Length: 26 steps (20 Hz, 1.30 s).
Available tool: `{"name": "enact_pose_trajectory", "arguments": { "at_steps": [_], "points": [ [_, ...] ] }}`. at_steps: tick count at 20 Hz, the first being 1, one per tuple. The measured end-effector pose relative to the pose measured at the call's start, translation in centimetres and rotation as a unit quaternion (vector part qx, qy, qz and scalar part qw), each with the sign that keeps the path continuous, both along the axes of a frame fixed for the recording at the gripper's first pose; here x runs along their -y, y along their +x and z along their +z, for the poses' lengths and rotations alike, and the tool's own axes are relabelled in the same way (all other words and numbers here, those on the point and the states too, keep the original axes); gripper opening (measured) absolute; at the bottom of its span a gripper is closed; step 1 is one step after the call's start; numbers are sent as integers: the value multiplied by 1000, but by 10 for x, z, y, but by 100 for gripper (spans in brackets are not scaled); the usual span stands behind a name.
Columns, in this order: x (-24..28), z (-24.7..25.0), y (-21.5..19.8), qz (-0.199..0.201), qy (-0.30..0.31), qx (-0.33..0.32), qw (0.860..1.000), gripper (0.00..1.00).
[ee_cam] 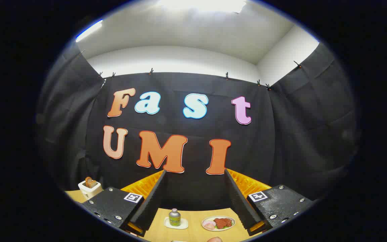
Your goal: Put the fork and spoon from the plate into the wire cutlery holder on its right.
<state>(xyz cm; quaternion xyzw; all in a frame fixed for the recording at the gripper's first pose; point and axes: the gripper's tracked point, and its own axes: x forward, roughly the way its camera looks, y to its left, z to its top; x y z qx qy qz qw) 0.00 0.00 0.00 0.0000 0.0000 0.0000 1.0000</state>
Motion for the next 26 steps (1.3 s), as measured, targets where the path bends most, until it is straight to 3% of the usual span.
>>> {"name": "enact_pose_trajectory", "arguments": {
  "at_steps": [13, 26],
  "points": [
    [-6, 18, -23, -30, 12, 3, 999, 98],
    [-53, -15, -23, 22, 34, -46, 998, 98]
  ]
}}
